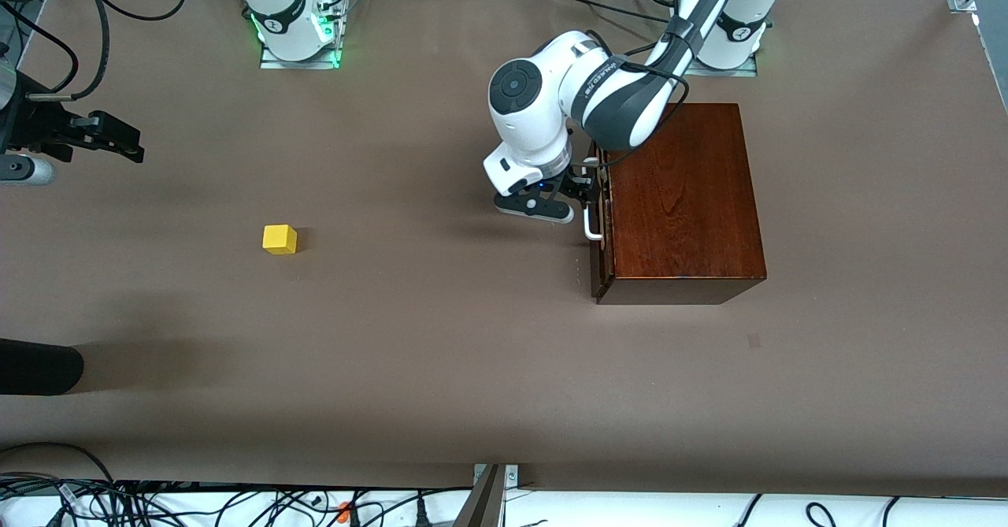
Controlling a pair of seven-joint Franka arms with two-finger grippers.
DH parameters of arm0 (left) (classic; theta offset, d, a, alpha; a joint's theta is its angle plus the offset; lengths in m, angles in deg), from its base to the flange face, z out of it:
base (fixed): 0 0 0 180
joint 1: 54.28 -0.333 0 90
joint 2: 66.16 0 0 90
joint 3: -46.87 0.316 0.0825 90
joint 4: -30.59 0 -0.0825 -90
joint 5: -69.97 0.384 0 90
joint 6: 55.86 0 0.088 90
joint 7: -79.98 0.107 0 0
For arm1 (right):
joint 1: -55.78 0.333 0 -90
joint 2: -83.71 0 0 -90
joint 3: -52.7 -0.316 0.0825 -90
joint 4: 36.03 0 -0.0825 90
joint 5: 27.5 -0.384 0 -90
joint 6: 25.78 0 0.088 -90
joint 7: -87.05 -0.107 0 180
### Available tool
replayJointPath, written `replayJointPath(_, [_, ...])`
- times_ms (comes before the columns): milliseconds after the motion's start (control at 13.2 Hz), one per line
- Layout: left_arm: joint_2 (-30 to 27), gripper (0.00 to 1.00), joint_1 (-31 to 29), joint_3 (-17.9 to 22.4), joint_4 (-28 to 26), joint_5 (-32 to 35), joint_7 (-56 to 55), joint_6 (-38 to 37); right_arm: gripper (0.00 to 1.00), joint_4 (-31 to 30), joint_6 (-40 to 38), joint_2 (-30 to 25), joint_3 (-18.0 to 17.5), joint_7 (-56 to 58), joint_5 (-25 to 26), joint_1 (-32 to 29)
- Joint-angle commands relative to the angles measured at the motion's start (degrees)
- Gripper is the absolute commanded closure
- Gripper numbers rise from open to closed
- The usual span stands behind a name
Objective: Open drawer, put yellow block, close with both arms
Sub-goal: 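Reach the left gripper to the white drawer handle of the box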
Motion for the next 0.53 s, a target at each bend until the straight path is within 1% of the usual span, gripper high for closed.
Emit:
replayJointPath(0, [-0.1, 0.00, 0.5, 0.4, -1.6, 3.2, -3.3, -0.5, 0.00, 1.6, -0.6, 0.7, -0.4, 0.3, -0.8, -0.6])
replayJointPath(76, [0.2, 0.00, 0.6, 0.3, -1.9, 5.2, -4.3, -0.5, 0.00, 1.7, -0.6, 0.7, -0.4, 0.2, -0.8, -0.5])
replayJointPath(227, [0.2, 0.00, 0.9, 0.3, -3.2, 5.5, -7.8, -0.5, 0.00, 1.7, -0.7, 0.6, -0.4, -0.1, -0.8, -0.4])
replayJointPath(453, [0.9, 0.00, 1.1, 0.3, -3.6, 6.0, -9.6, 0.5, 0.00, 1.2, -0.6, 0.7, 0.0, -0.1, -0.8, -0.6])
